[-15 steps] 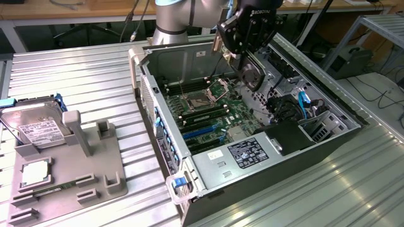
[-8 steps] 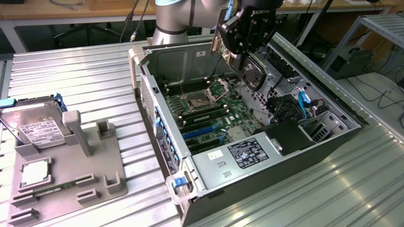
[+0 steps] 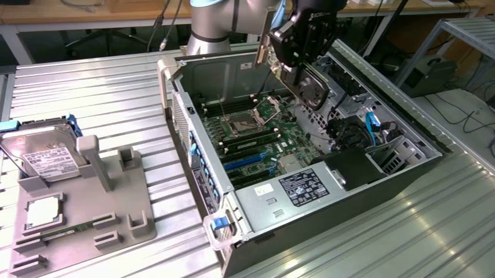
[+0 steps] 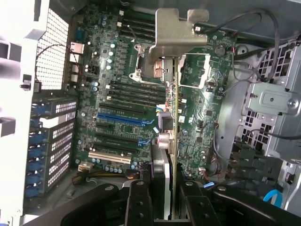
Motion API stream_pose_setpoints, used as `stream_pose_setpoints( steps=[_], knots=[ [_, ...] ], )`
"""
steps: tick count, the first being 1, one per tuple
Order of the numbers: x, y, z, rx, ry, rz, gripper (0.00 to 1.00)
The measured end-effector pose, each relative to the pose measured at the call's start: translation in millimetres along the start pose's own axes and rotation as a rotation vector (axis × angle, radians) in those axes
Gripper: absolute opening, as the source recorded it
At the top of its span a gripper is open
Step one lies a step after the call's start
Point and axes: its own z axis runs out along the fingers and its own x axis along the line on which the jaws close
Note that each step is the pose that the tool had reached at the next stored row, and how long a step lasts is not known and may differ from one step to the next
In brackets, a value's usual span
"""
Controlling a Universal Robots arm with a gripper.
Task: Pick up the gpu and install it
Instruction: 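Insert the gpu into the slot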
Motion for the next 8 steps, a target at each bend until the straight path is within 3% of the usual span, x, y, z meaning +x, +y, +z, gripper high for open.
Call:
stream_pose_setpoints(
  steps=[8],
  knots=[
    [0.1, -0.2, 0.0, -0.0025, -0.0055, -0.074, 0.28]
  ],
)
